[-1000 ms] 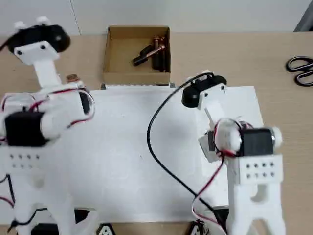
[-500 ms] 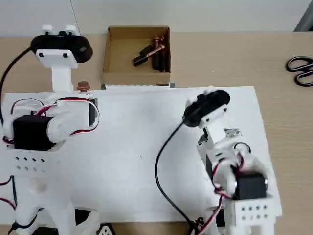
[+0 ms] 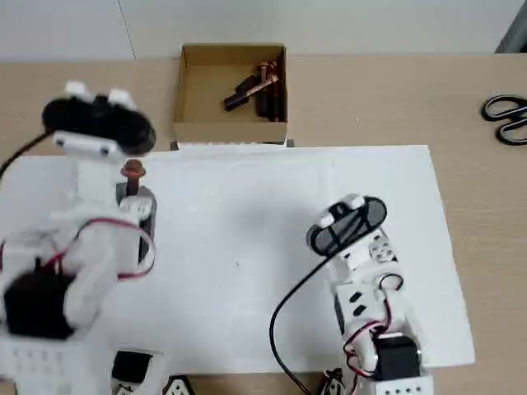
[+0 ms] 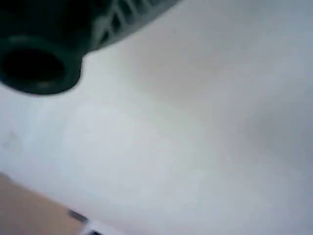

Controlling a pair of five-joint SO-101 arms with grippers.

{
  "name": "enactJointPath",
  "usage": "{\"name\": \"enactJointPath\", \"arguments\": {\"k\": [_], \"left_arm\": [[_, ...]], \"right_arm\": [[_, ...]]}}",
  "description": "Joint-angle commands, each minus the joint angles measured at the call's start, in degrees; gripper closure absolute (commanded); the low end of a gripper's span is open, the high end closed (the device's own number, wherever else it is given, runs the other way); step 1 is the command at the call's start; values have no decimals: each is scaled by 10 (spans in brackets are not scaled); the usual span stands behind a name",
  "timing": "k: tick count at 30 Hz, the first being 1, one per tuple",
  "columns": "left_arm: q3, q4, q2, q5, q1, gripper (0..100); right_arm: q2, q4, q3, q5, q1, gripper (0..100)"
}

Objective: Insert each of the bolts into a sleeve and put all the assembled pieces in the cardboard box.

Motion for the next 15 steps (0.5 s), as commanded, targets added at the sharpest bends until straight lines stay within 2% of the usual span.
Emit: {"name": "enactJointPath", "arguments": {"k": [1, 5, 11, 13, 15], "left_arm": [[114, -104, -108, -5, -2, 994], [289, -256, -254, -7, -2, 994], [557, -428, -496, -2, 4, 994], [621, -463, -548, 22, 4, 994], [630, -498, -525, 88, -1, 994]], "right_arm": [[-3, -20, 4, -62, -44, 996], [-15, -24, 24, -104, -112, 996], [-16, -129, 82, -103, -167, 995], [-16, -160, 97, -105, -190, 995], [-16, -176, 107, -105, -219, 995]]}}
